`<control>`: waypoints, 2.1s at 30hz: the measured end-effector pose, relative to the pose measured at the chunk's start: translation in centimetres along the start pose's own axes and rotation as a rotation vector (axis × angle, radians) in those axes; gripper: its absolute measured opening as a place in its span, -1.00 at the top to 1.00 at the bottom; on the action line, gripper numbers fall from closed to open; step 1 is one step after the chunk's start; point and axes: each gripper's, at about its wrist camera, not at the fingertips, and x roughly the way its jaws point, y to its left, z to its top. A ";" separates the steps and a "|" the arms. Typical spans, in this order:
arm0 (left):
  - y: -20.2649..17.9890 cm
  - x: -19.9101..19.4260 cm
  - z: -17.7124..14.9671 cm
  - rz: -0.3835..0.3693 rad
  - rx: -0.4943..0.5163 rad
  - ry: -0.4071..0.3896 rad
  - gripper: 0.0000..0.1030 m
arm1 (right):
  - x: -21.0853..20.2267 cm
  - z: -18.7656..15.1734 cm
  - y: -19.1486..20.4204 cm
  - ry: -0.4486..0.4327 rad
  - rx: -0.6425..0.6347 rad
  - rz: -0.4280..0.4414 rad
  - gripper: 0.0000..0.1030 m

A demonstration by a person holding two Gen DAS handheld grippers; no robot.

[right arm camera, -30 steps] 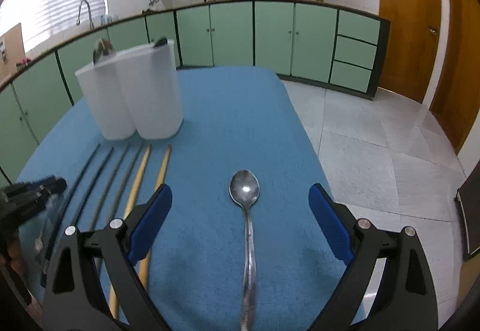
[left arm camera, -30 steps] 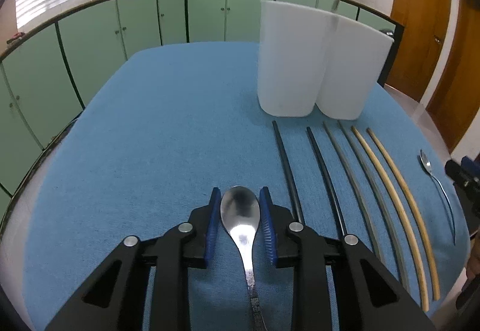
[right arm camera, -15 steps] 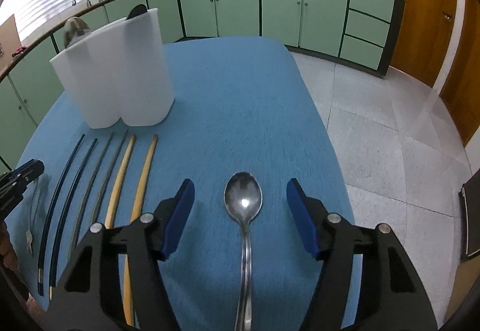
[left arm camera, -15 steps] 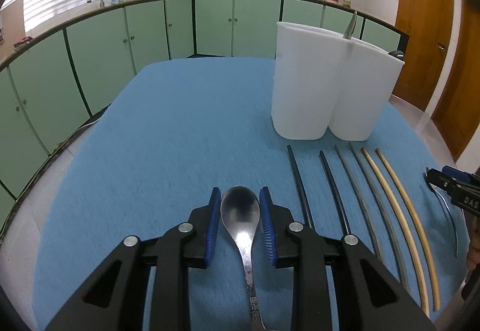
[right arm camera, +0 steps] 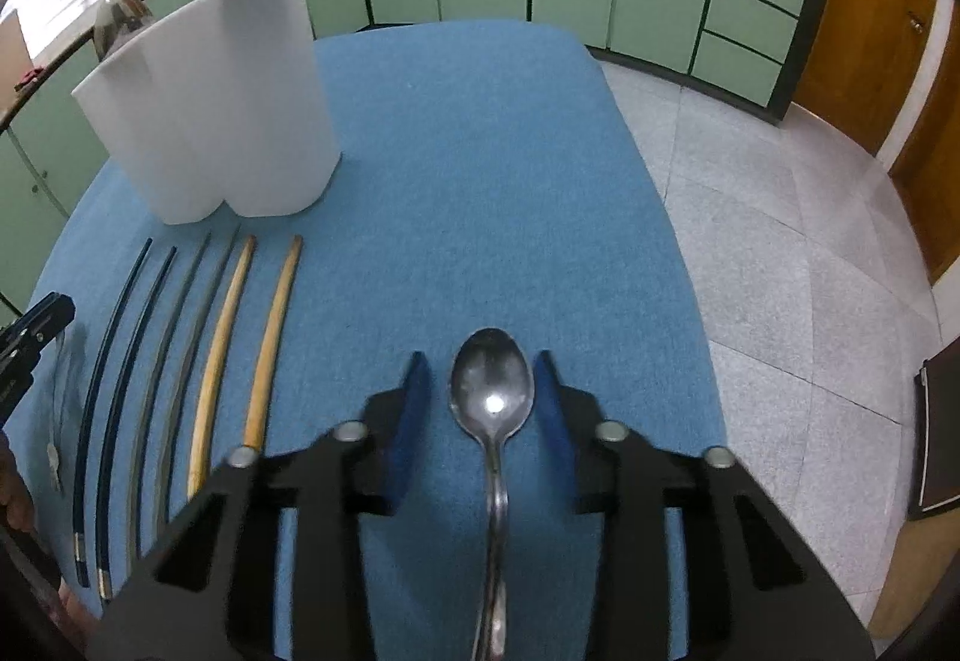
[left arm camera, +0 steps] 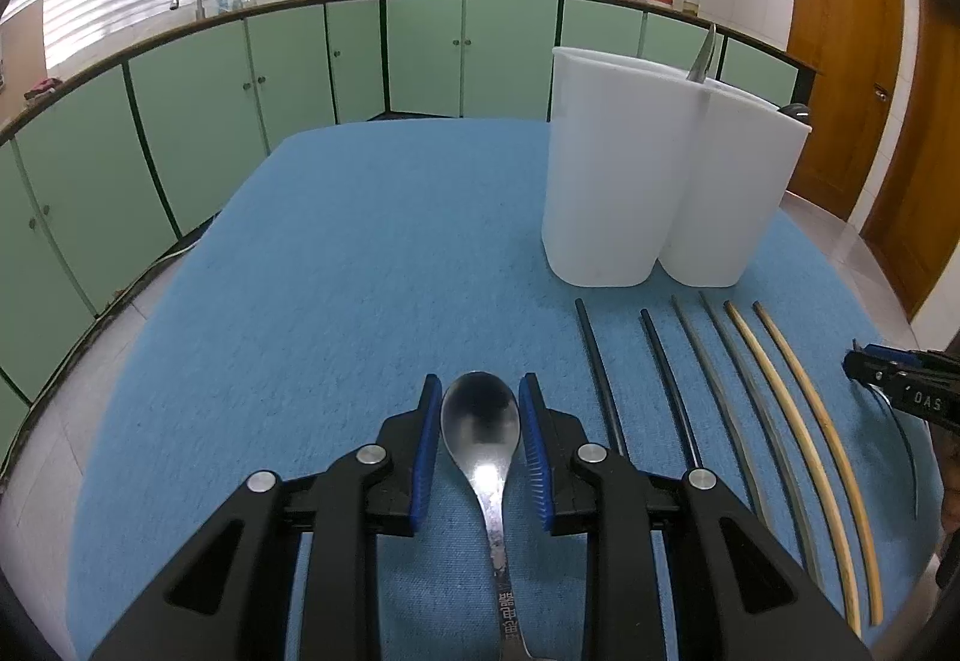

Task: Organize utensils
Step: 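Lift both spoons over the white holder and open both tools to drop them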

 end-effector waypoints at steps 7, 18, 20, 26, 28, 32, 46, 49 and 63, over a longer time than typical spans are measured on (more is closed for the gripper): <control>0.4 -1.4 -0.2 -0.013 -0.005 -0.047 0.50 | -3.2 -0.8 0.0 -0.123 0.016 0.081 0.47; 1.8 -6.7 1.0 -0.057 -0.065 -0.253 0.50 | -10.8 0.2 0.2 -0.410 0.018 0.138 0.47; 2.0 -7.4 1.4 -0.061 -0.070 -0.283 0.50 | -11.4 0.6 0.1 -0.438 0.017 0.149 0.47; 2.4 -9.0 2.8 -0.079 -0.096 -0.370 0.50 | -12.7 2.2 0.3 -0.490 -0.004 0.163 0.47; 2.4 -9.5 3.5 -0.083 -0.102 -0.394 0.50 | -13.4 2.9 0.6 -0.512 -0.013 0.166 0.47; 2.0 -10.8 5.8 -0.087 -0.096 -0.452 0.50 | -14.9 4.9 1.4 -0.572 -0.041 0.178 0.47; -2.4 -10.6 16.4 -0.125 -0.029 -0.634 0.50 | -15.2 15.0 3.2 -0.735 -0.027 0.230 0.47; -3.3 -8.3 17.6 -0.139 -0.024 -0.613 0.50 | -13.2 16.5 3.7 -0.725 -0.033 0.220 0.47; -3.9 0.2 15.6 -0.153 -0.022 -0.405 0.50 | -5.1 14.7 5.6 -0.539 -0.040 0.254 0.47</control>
